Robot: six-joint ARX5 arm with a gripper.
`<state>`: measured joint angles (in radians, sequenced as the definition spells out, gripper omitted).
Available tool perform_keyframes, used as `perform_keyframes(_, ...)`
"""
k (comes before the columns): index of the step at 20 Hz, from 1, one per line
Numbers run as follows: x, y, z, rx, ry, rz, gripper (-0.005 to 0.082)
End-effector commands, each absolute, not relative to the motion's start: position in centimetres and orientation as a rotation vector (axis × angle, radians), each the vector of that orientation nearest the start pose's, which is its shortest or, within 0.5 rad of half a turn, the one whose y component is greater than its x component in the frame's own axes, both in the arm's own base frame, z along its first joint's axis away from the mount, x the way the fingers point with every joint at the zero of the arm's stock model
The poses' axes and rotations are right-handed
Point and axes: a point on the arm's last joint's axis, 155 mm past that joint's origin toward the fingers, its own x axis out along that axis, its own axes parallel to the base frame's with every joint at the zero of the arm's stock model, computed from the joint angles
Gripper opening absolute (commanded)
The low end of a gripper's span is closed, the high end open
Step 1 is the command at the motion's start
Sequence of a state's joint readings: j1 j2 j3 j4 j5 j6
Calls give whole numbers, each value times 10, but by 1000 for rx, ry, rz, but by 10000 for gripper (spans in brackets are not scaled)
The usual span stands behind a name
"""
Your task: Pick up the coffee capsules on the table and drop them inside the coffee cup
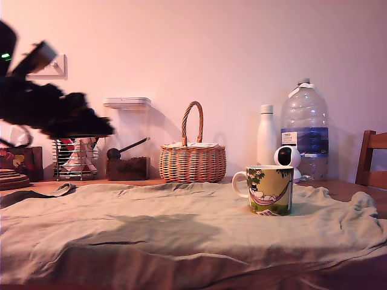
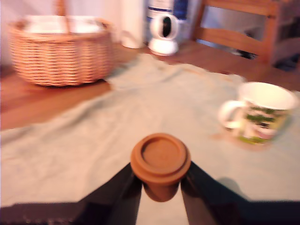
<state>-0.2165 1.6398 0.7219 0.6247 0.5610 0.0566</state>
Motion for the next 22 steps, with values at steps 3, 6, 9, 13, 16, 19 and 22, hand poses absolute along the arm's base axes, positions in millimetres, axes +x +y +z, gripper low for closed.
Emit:
perform_keyframes(3,400,-226,156,27,250,-837,193)
perform_keyframes(6,386,-250,159,36,248,-871,193)
perform_keyframes(9,374,-269,160,24,257,-906,193)
perform_keyframes(13,368,-280,159,33,257,-909,193)
perform_keyframes(16,369,-280,159,33,257,-902,193)
perform_keyframes(19,370,-279,159,17,265,-893,193)
perform_keyframes(22,370,-283,163,14,257,-899,193)
